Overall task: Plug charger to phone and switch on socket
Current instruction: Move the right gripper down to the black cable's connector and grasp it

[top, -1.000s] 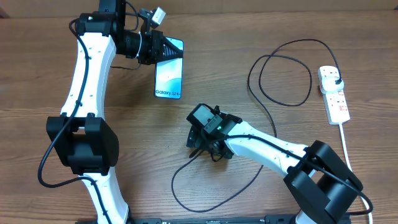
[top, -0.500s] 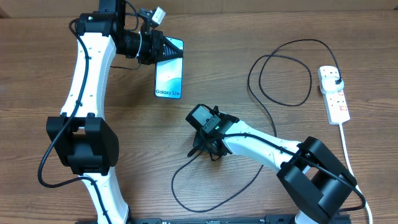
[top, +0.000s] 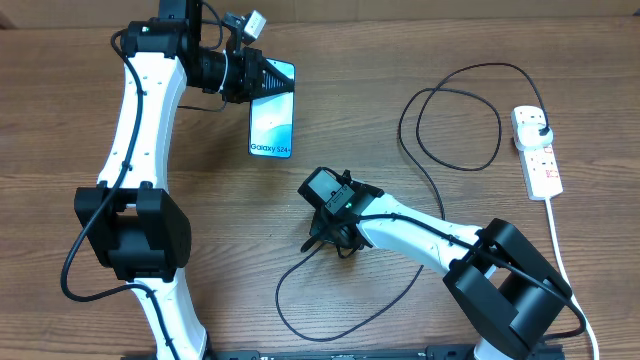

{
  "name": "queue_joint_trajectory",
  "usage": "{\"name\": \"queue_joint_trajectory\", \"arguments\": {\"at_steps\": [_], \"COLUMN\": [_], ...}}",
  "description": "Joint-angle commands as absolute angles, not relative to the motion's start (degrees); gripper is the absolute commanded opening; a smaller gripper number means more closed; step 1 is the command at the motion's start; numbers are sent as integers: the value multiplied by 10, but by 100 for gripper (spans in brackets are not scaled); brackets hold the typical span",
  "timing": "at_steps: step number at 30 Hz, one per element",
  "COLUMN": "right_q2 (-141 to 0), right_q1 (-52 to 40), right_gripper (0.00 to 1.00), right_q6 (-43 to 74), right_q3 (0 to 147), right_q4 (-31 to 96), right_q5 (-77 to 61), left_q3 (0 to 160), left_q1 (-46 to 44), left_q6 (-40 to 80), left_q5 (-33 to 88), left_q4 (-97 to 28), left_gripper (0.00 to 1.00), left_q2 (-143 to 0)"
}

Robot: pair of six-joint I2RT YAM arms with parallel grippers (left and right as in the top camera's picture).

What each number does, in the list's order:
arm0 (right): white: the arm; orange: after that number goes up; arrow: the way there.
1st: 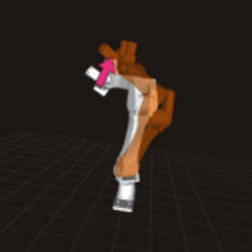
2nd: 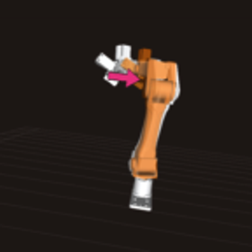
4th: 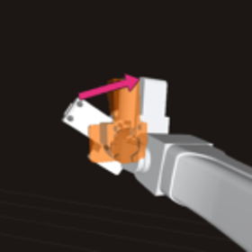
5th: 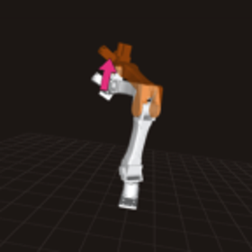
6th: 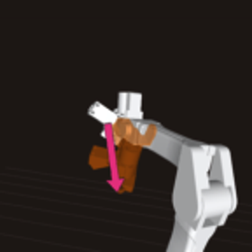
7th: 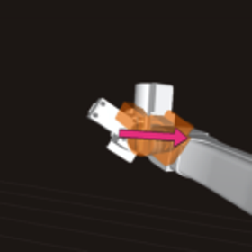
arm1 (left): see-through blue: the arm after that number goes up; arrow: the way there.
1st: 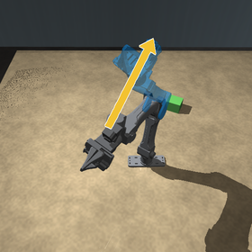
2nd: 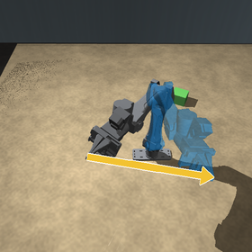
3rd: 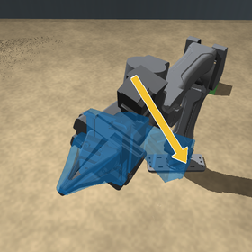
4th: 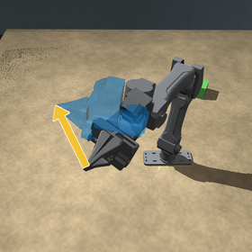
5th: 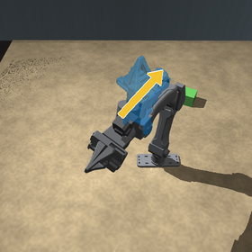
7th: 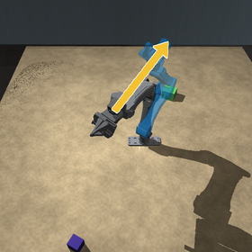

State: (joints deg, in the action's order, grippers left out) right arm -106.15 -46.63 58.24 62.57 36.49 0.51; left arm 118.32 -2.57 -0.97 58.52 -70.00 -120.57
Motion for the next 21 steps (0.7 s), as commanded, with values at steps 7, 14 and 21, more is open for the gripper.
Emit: {"name": "queue_joint_trajectory", "arguments": {"at_steps": [7,14,21], "right_q2": [-1069,-1069,-1069], "right_q1": [-456,-453,-453], "right_gripper": [24,24,7], "right_q6": [583,582,581], "right_q3": [623,623,623], "right_q4": [360,360,357], "right_q5": [25,26,25], "left_q3": [1190,1190,1190], "left_q1": [-27,-27,-26], "left_q6": [0,1,1], "left_q5": [609,609,609], "left_q4": [-698,-697,-695], "left_gripper": [4,4,4], "left_q2": [-1197,-1197,-1197]}}
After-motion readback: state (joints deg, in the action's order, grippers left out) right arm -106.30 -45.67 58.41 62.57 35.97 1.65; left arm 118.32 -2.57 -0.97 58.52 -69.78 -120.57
